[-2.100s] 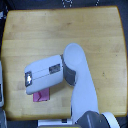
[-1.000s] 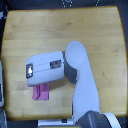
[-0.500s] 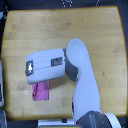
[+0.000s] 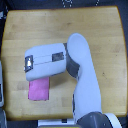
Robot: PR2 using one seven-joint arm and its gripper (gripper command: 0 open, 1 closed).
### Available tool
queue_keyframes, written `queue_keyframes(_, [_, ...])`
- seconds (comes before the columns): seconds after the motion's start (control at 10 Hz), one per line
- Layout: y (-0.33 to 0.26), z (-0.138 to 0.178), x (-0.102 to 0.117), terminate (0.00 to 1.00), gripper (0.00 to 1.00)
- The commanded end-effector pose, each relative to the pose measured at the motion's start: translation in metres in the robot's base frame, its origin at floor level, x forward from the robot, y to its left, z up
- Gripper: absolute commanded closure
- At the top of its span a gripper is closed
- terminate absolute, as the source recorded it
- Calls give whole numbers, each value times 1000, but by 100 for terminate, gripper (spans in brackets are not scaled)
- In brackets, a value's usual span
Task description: Folding a cloth
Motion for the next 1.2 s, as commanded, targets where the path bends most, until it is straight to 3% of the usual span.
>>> queue_keyframes(0.0, [-37,74,29,0,0])
queue_keyframes(0.1, [-55,92,36,0,0])
queue_keyframes(0.5, [-105,96,70,0,0])
queue_keyframes(1.1, [-279,119,61,0,0])
